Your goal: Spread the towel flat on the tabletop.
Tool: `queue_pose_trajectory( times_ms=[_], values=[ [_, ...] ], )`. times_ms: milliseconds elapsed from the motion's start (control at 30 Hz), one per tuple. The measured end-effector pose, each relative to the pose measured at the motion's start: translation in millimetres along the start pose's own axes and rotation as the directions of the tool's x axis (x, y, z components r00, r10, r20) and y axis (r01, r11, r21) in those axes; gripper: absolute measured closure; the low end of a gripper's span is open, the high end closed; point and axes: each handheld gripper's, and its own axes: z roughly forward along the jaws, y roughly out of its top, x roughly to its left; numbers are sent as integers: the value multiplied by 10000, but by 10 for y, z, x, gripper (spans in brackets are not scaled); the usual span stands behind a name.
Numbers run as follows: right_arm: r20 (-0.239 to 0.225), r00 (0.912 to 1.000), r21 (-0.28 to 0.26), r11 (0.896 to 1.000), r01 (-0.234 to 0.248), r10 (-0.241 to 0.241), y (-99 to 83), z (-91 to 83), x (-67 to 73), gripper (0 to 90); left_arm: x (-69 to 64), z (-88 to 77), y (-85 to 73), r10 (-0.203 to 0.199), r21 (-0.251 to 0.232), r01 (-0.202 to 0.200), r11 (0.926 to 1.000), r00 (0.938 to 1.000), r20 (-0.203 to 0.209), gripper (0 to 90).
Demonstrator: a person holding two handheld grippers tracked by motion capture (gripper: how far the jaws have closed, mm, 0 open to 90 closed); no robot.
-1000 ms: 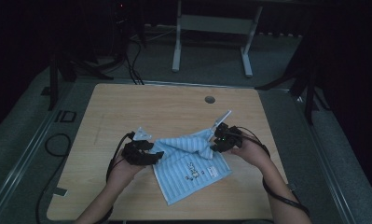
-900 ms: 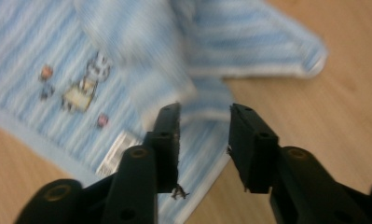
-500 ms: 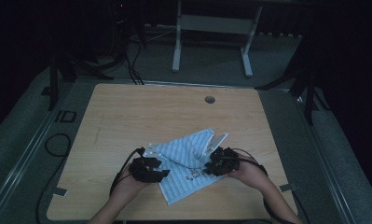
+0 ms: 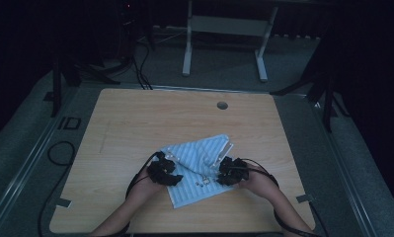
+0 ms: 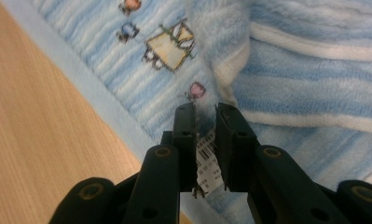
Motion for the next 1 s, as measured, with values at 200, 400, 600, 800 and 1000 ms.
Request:
queue_pose_trajectory(
  times_ms=[200,400,600,800,1000],
  values=[
    [-26,10000,-107,9999,18,-18,-12,4,6,756,164,119,194,312,-7,-312,9995,9995,33,512],
    [45,9999,-173,9997,-149,150,2,9,-63,755,347,264,427,340,-75,-339,9994,9991,242,502],
    [144,9988,-146,9988,-458,460,52,21,-227,756,475,353,562,148,-220,-144,9997,9997,181,503],
    [69,9968,-64,9968,-797,797,143,42,-420,754,547,390,630,47,-250,-45,9997,10000,60,486],
    [-220,9986,-288,9984,-494,487,82,-142,-411,683,363,33,508,904,-615,-869,9943,9944,551,462]
  ],
)
